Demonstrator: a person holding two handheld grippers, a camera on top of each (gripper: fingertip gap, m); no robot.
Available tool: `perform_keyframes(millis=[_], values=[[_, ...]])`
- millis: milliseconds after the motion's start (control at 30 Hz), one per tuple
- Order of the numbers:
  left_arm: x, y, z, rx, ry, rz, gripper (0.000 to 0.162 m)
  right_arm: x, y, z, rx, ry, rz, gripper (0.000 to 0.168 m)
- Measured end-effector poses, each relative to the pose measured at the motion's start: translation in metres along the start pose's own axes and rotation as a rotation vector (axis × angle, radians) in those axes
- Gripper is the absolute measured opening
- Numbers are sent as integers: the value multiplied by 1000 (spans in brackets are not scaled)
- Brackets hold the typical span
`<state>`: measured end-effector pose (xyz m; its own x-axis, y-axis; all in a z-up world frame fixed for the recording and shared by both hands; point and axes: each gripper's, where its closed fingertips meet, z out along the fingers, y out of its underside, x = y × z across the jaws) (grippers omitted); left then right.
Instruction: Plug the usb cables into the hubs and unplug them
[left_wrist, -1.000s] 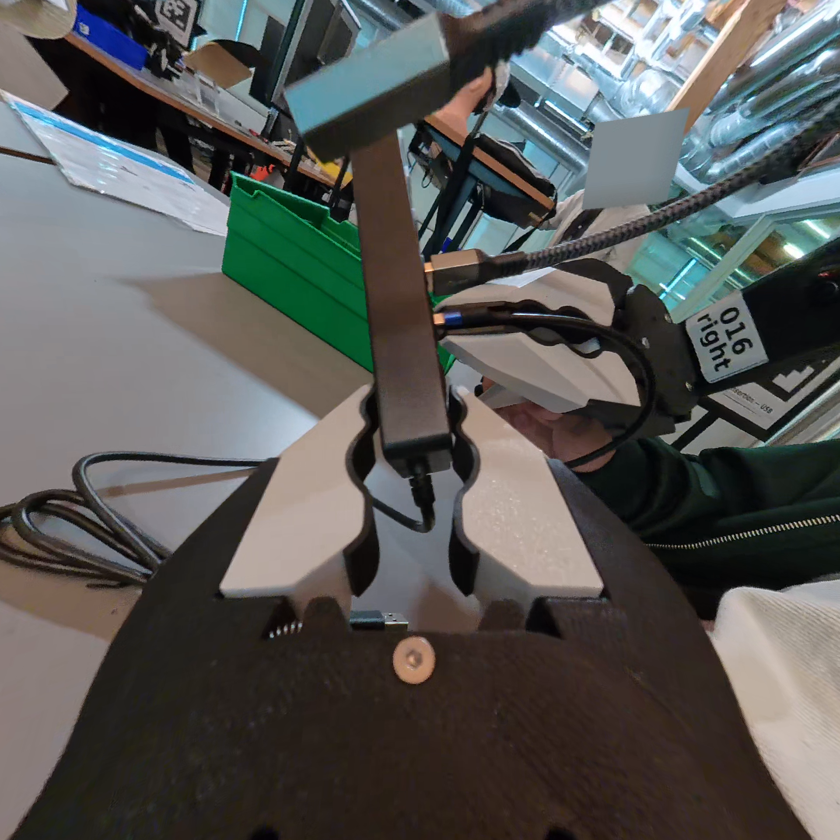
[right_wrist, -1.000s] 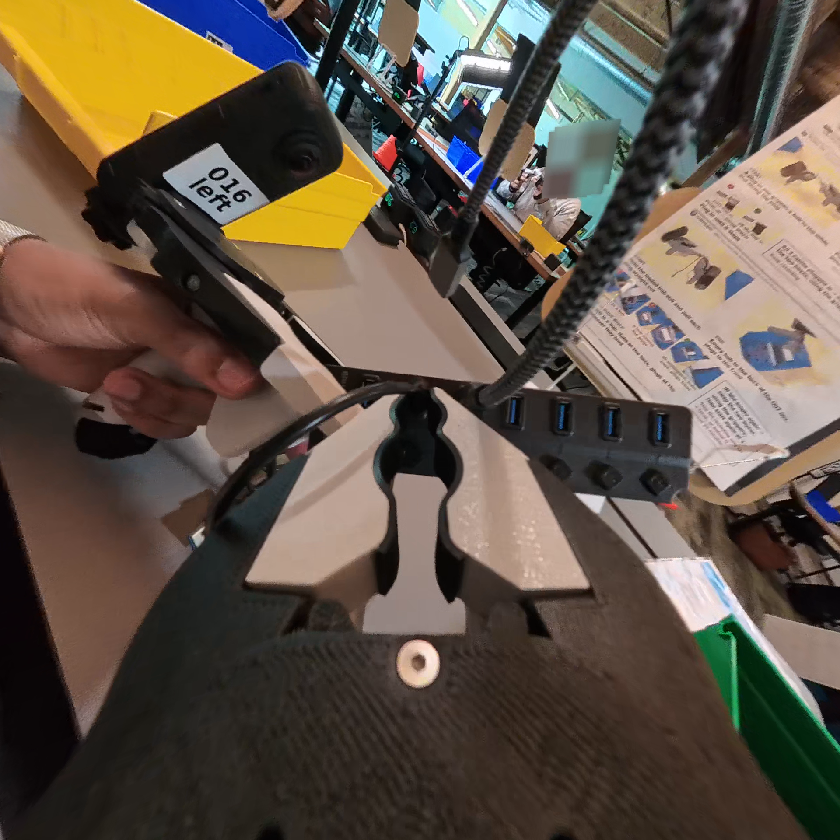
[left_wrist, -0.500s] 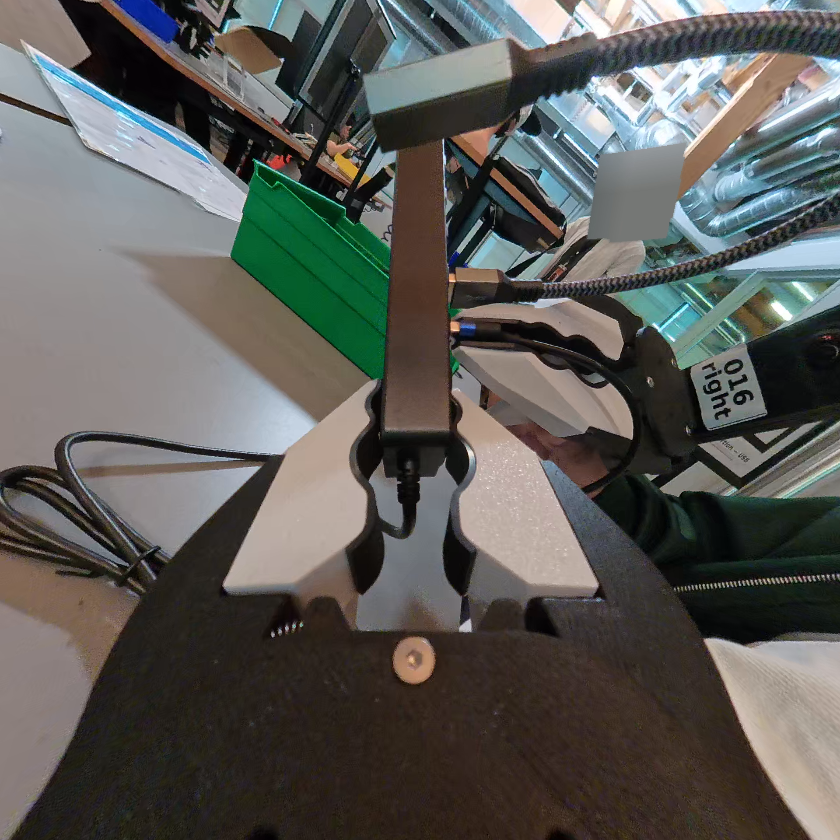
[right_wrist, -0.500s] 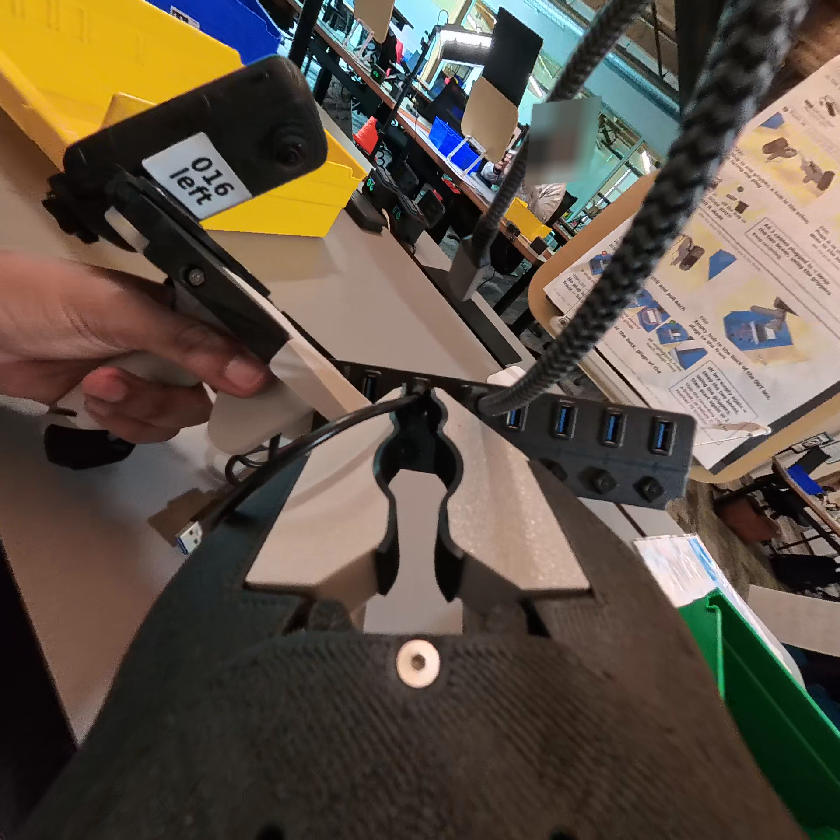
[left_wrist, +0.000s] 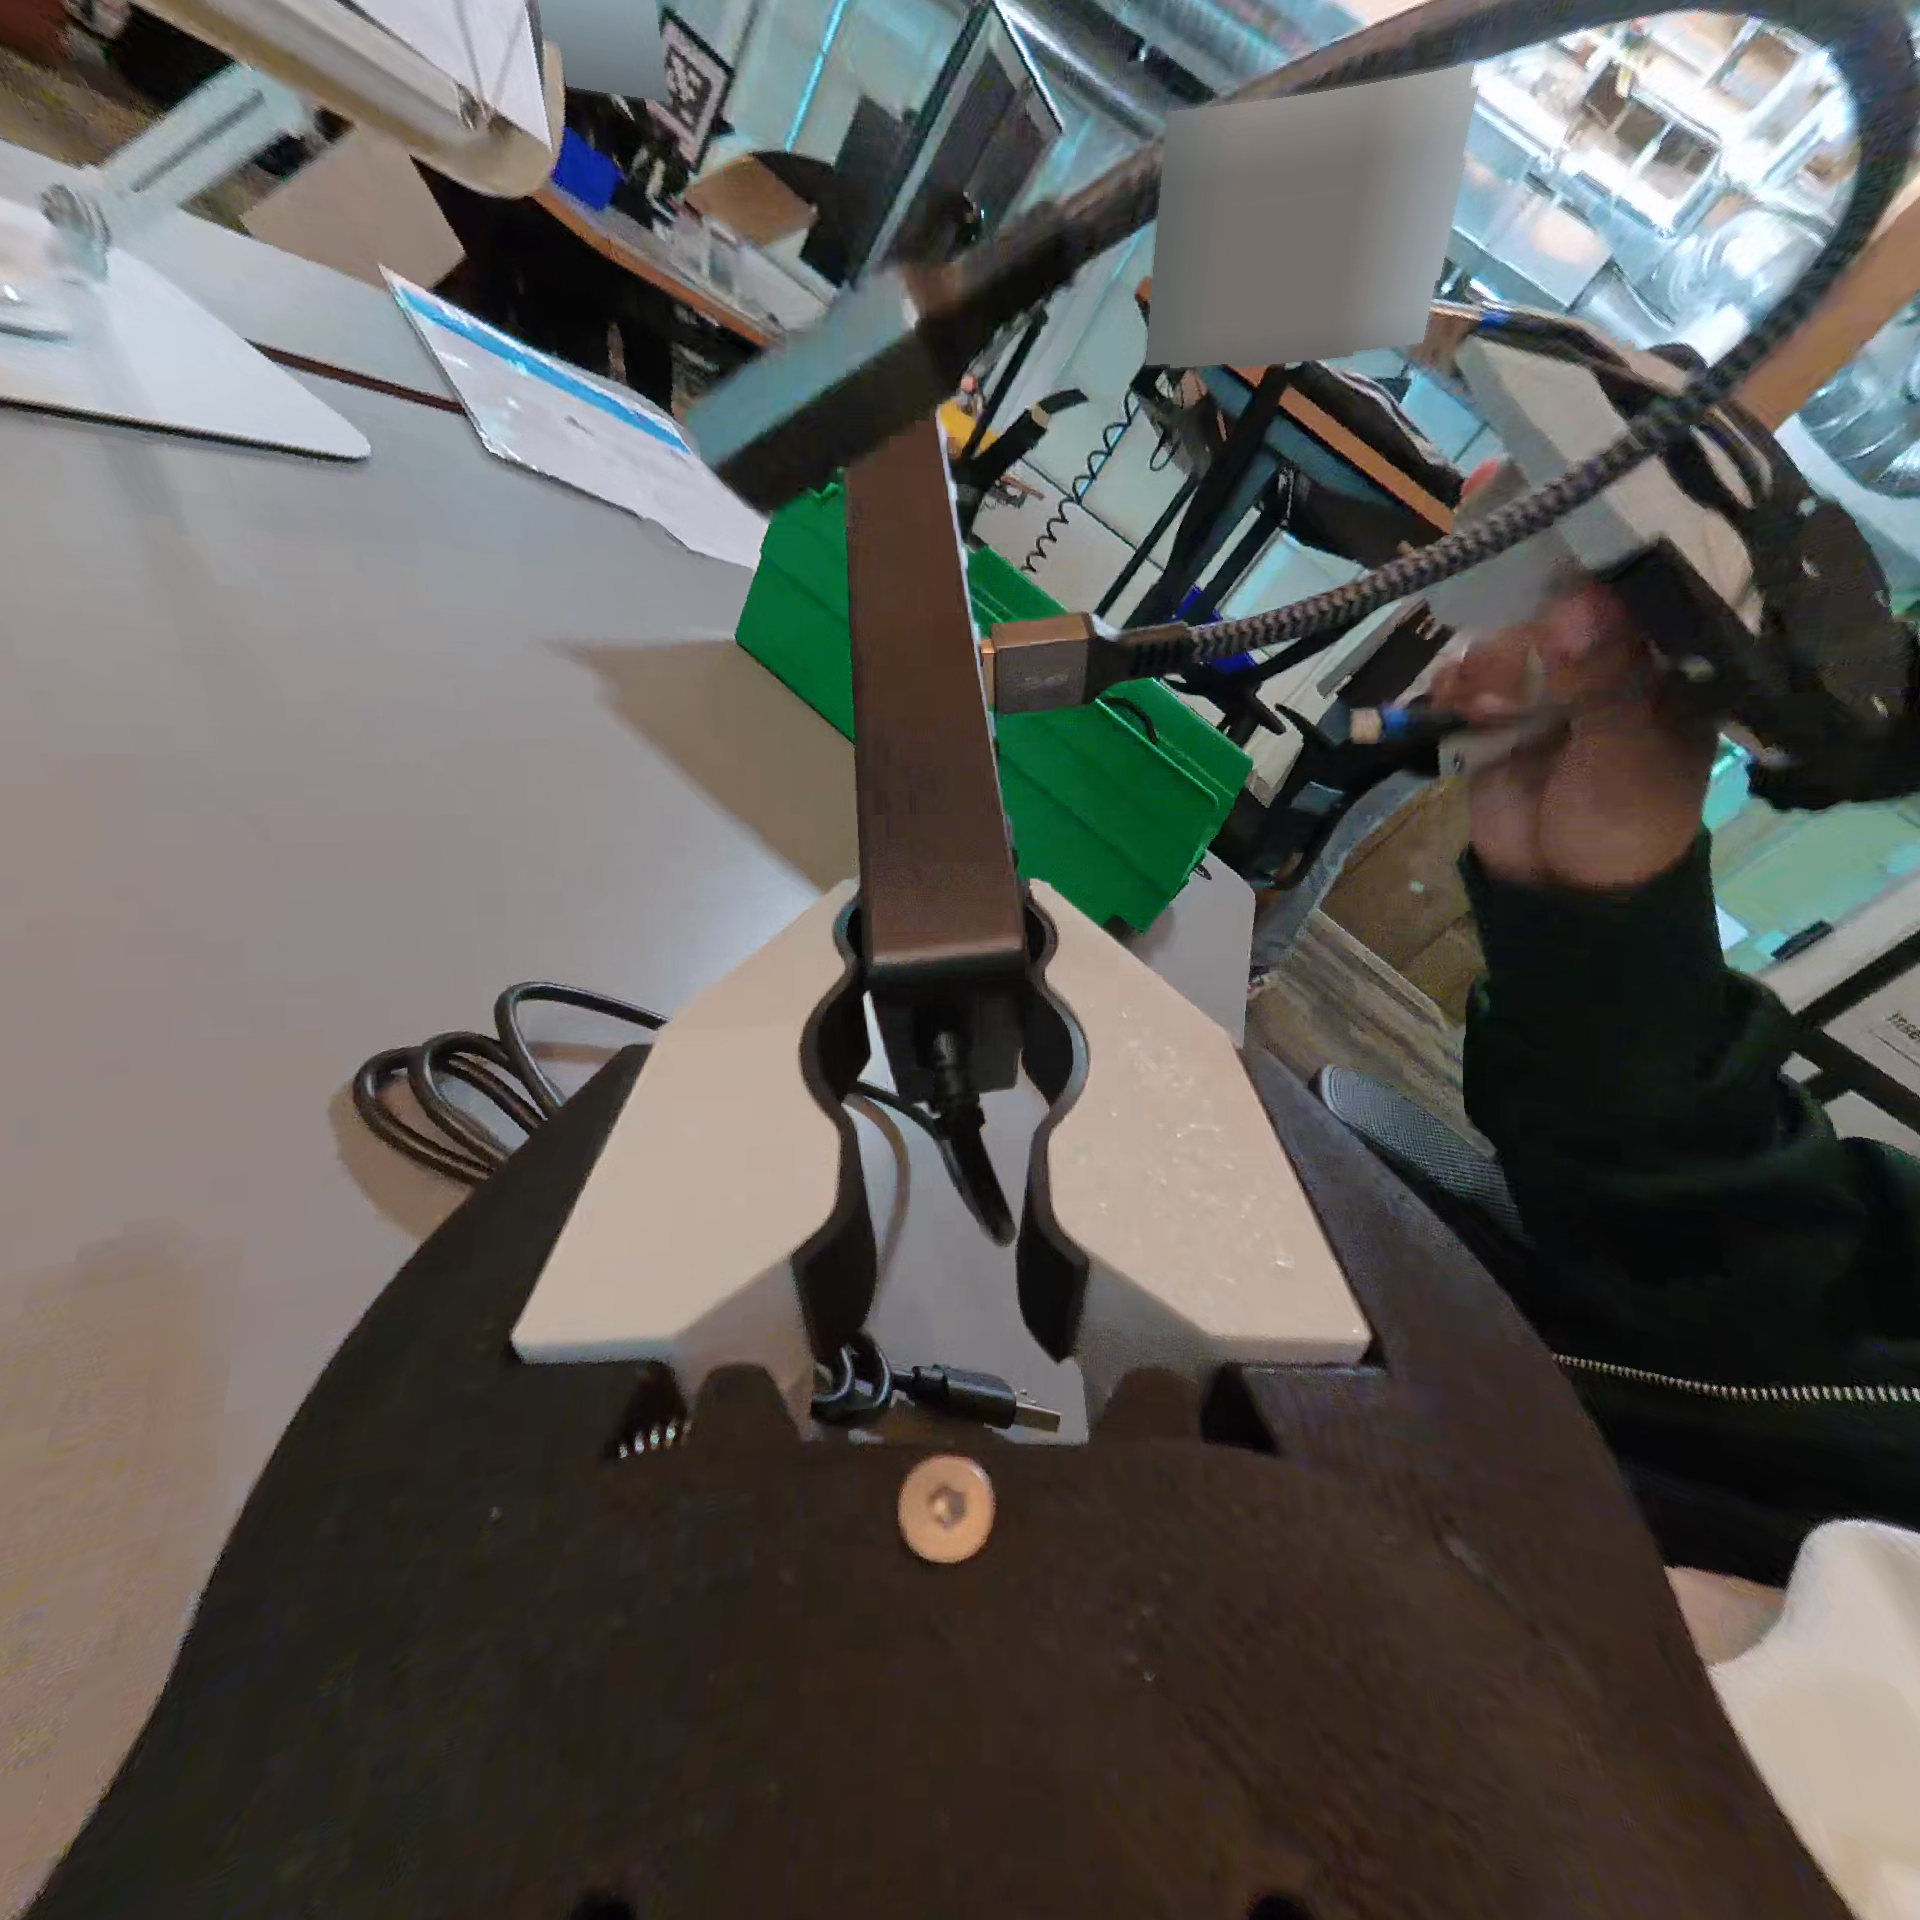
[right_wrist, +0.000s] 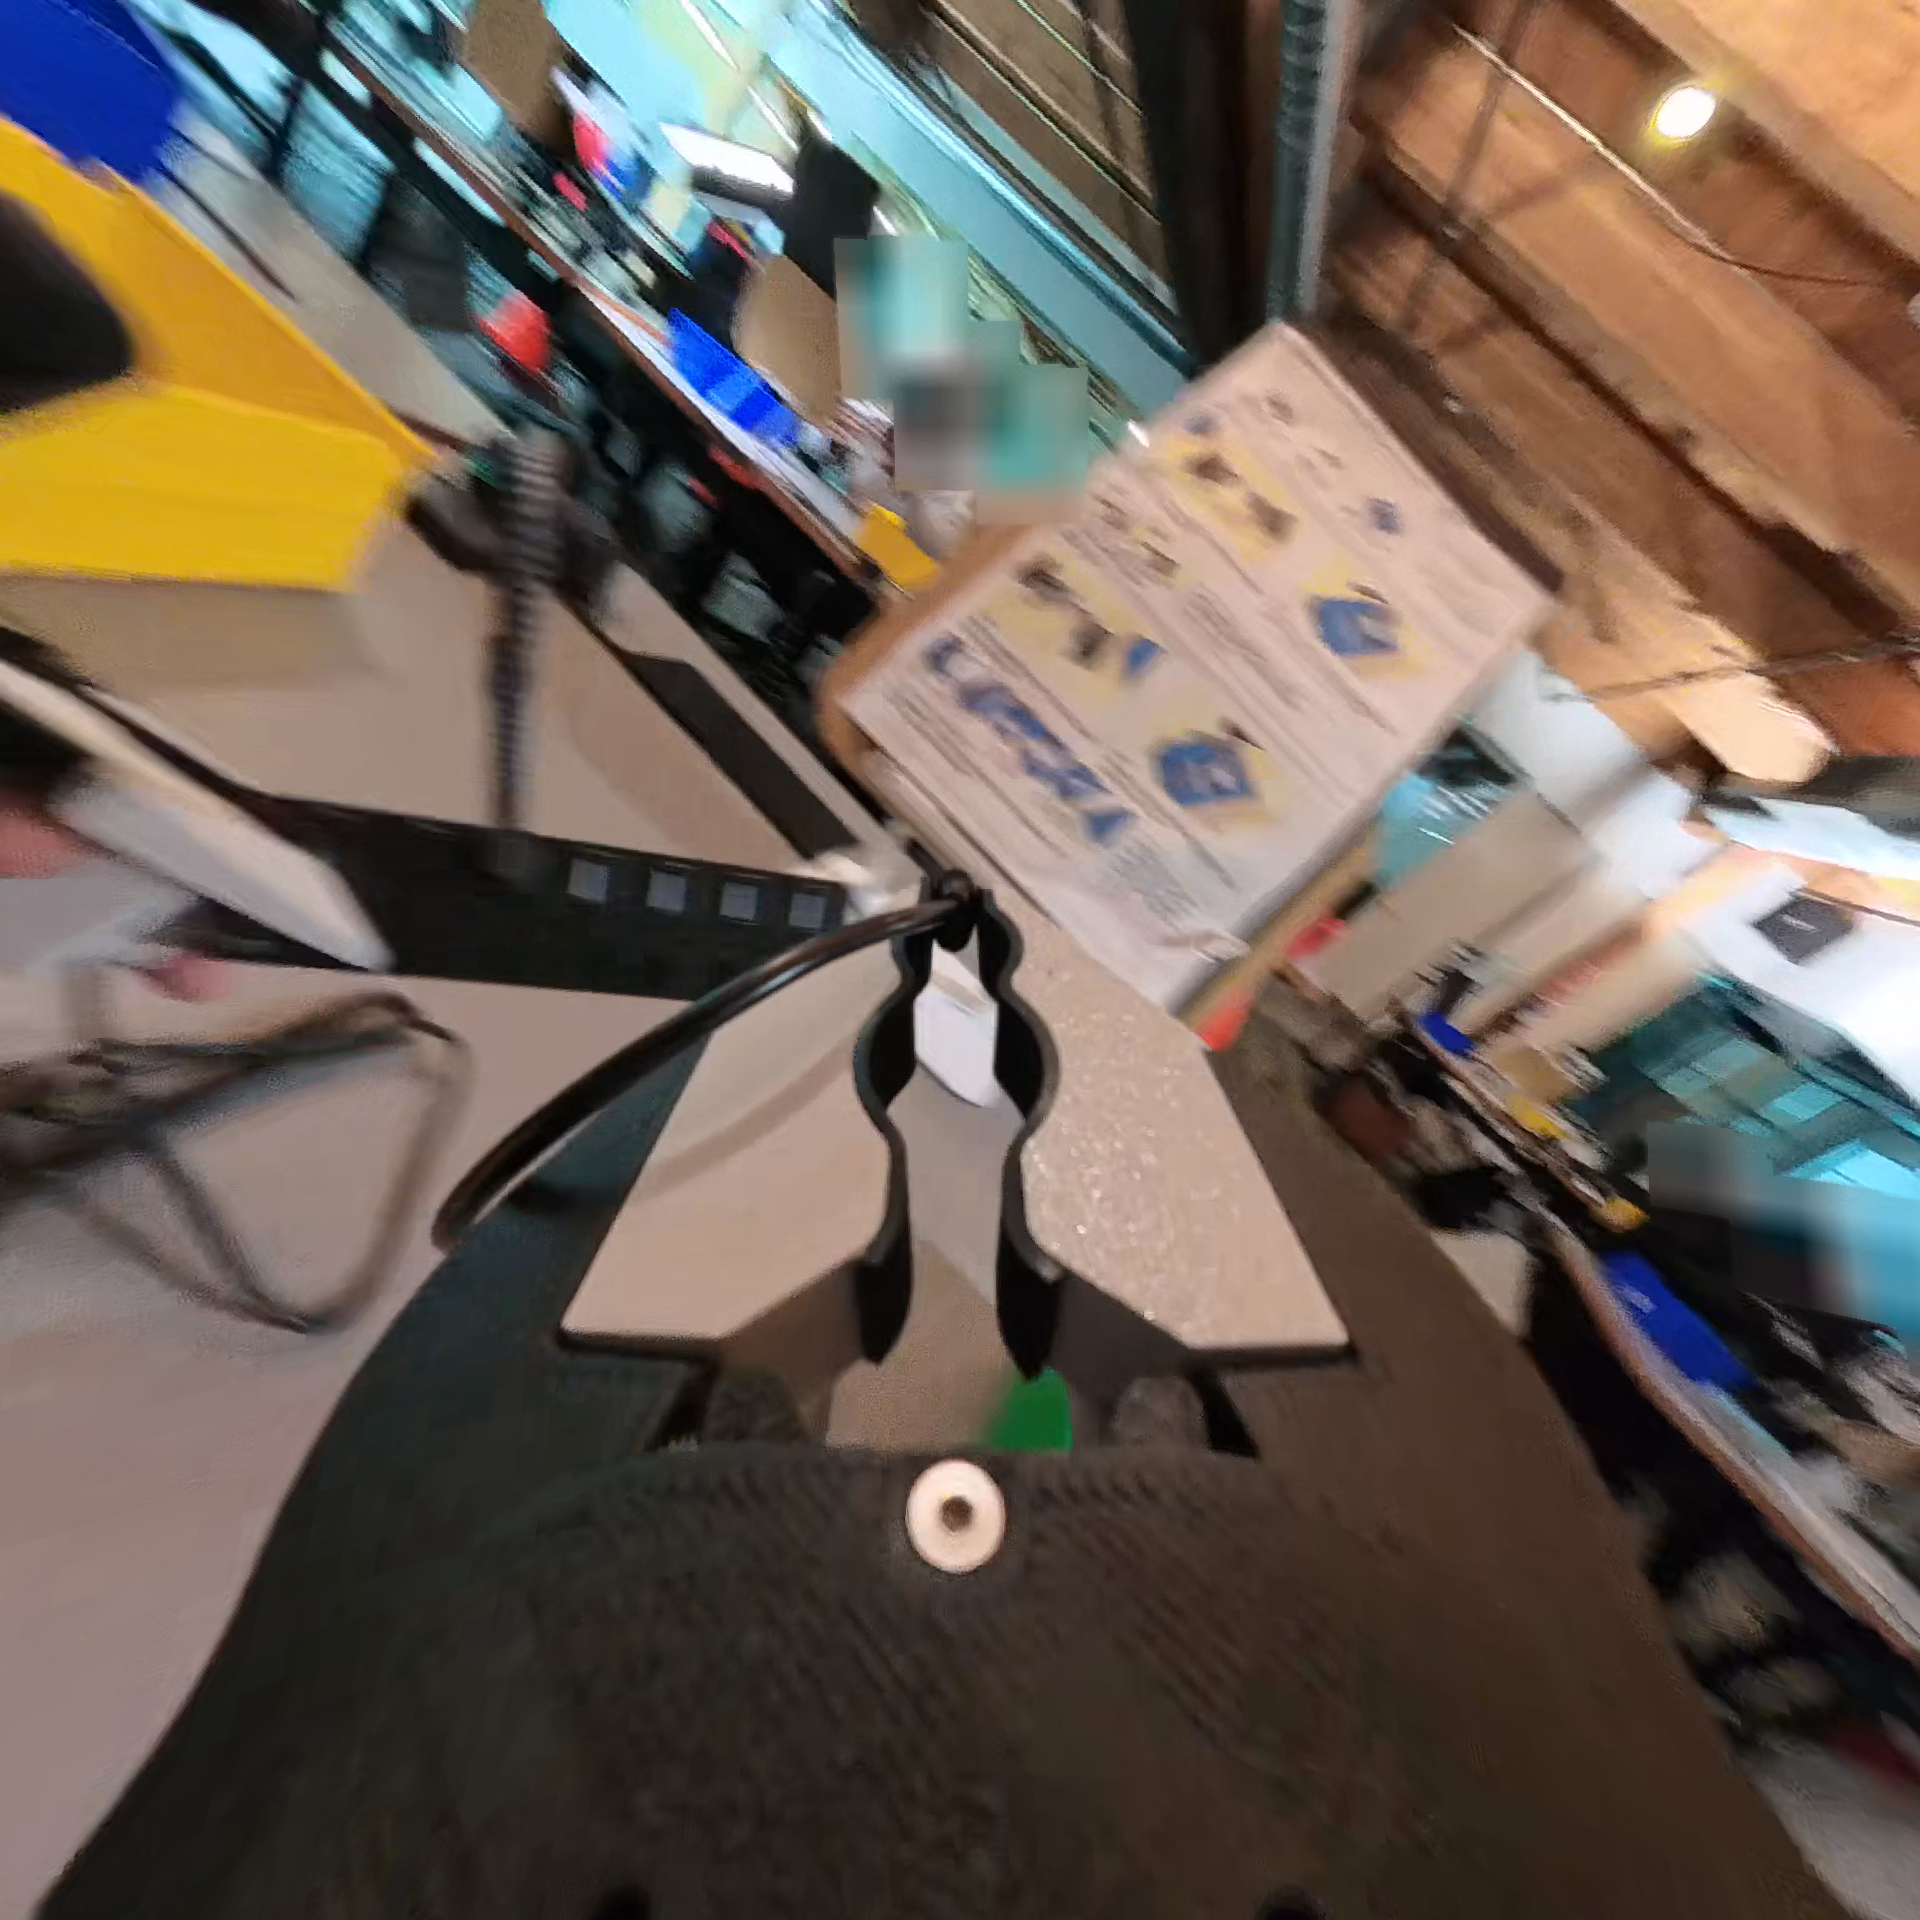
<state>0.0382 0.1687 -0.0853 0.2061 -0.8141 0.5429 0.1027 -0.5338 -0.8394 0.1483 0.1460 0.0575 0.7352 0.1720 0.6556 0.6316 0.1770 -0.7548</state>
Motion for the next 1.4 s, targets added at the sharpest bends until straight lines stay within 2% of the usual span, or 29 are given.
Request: perform_keyframes(millis=[133, 233, 400, 500, 567, 633, 733, 833, 900, 1000, 1067, 1133, 1267, 1367, 1400], values=[[2, 2, 3, 0, 16, -16, 24, 104, 82, -30, -326, 243, -96, 7], [6, 0, 3, 14, 39, -27, 22, 140, 149, -54, -522, 314, -57, 7], [3, 1, 5, 13, 34, -83, 20, 128, 244, -66, -777, 237, 53, 8], [1, -1, 4, 18, 22, -76, 21, 112, 275, -69, -914, 179, 21, 9], [0, -2, 3, 26, 15, -72, 21, 111, 281, -73, -991, 176, -28, 23], [-3, -4, 1, 36, 7, -76, 21, 111, 275, -72, -992, 172, -21, 37], [-7, -6, -1, 50, 2, -108, 20, 108, 264, -75, -991, 134, 65, 49], [-10, -9, -3, 74, 6, -147, 21, 90, 270, -95, -1120, 17, 151, 74], [-11, -12, -5, 95, 15, -177, 20, 86, 272, -106, -1173, -21, 176, 78], [-13, -15, -7, 117, 17, -204, 20, 92, 258, -103, -1118, -3, 222, 79], [-14, -18, -8, 135, 21, -222, 20, 96, 230, -88, -998, 7, 232, 78], [-14, -21, -10, 165, 52, -268, 21, 79, 182, -59, -768, -77, 237, 75], [-14, -30, -16, 242, 138, -409, 21, -10, 76, -14, -284, -392, 165, 44], [-12, -32, -19, 258, 181, -458, 21, -77, 36, -6, -80, -545, 71, 21], [-10, -31, -18, 247, 189, -456, 21, -94, 31, -3, -55, -573, 57, 25]])
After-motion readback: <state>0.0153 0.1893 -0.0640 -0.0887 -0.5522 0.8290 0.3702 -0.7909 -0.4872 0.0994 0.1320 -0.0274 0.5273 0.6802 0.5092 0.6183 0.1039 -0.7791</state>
